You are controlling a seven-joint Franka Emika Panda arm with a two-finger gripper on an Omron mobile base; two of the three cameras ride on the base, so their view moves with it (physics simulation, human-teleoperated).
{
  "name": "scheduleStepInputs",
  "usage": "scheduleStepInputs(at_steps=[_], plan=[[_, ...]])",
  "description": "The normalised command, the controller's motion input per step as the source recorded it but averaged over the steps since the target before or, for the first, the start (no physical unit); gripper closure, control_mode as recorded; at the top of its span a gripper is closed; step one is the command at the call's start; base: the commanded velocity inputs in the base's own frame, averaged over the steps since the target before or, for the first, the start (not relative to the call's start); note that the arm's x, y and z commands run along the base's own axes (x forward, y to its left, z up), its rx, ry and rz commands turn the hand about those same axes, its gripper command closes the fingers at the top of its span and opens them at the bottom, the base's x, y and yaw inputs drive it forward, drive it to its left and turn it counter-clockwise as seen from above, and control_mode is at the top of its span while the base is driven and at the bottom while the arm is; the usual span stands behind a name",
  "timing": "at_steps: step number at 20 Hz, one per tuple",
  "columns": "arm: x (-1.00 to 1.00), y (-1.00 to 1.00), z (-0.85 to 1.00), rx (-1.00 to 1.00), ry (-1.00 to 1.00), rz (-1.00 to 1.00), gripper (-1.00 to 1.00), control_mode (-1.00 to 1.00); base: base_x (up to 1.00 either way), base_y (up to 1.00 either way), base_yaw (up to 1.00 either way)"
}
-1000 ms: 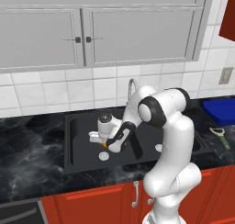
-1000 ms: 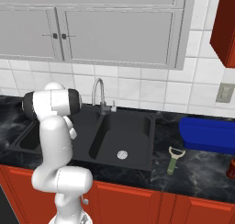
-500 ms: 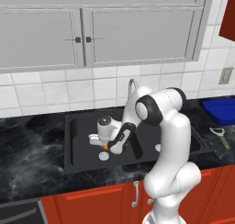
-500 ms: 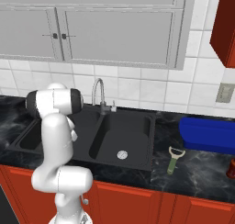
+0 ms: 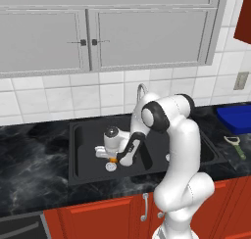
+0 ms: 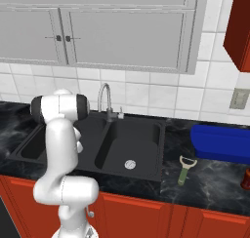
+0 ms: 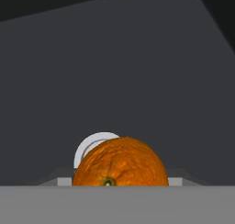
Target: Pick up all produce items and place them in the sink. Turn on the sink faucet to wash them. Then turn the sink off and put them in the tray.
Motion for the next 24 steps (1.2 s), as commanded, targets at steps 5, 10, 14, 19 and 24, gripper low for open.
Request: scheduleStepInputs(at_steps=[5,10,14,19,24], plan=[[0.02,0.0,-0.18,0.0,0.0,0.0,1.0,-1.0,0.0,0.0,0.0],[0.03,0.0,-0.19,0.0,0.0,0.0,1.0,-1.0,0.0,0.0,0.0],[0.03,0.0,-0.12,0.0,-0.03,0.0,-1.0,-1.0,0.0,0.0,0.0],[0.0,-0.02,0.05,0.01,-0.03,0.0,-1.0,-1.0,0.0,0.0,0.0],[0.0,0.0,0.26,0.04,0.0,0.0,-1.0,-1.0,0.0,0.0,0.0]])
